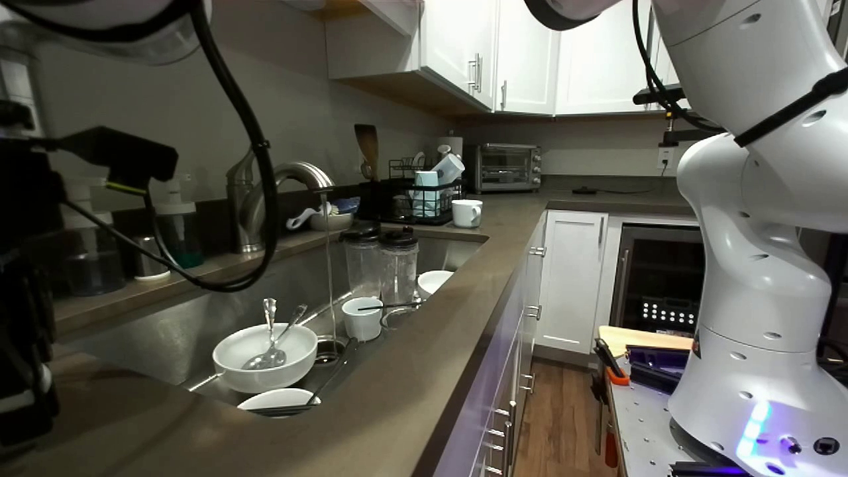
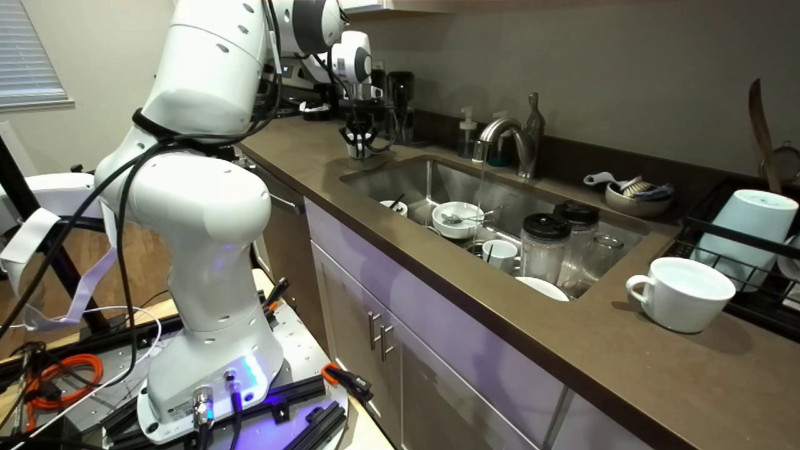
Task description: Pick up the mug on the left, place it under the running faucet then place it on the right side of the countertop
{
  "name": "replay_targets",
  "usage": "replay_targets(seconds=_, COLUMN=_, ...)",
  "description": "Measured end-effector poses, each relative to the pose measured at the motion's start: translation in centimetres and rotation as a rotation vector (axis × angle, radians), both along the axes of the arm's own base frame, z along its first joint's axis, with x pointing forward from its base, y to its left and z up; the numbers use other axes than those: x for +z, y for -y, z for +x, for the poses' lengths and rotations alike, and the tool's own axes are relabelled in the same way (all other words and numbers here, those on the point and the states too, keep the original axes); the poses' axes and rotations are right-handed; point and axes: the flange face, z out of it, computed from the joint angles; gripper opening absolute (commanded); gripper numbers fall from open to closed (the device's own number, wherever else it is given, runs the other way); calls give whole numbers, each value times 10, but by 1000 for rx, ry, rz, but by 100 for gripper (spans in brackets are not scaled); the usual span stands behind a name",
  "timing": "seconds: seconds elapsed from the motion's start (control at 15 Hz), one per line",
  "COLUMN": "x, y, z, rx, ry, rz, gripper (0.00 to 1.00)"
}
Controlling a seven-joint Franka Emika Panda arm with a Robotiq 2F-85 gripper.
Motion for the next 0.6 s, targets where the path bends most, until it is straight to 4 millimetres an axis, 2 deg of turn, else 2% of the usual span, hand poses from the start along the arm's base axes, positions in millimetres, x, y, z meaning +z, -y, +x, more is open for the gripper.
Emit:
replay_targets(seconds=0.33, x=9, y=-3, z=-18, rx=8, ry=-48, rz=-61, gripper=5)
replay_targets(seconds=0.6, x=26, y=3, z=-31, rx=-24, ry=-53, rz=-95, gripper=5)
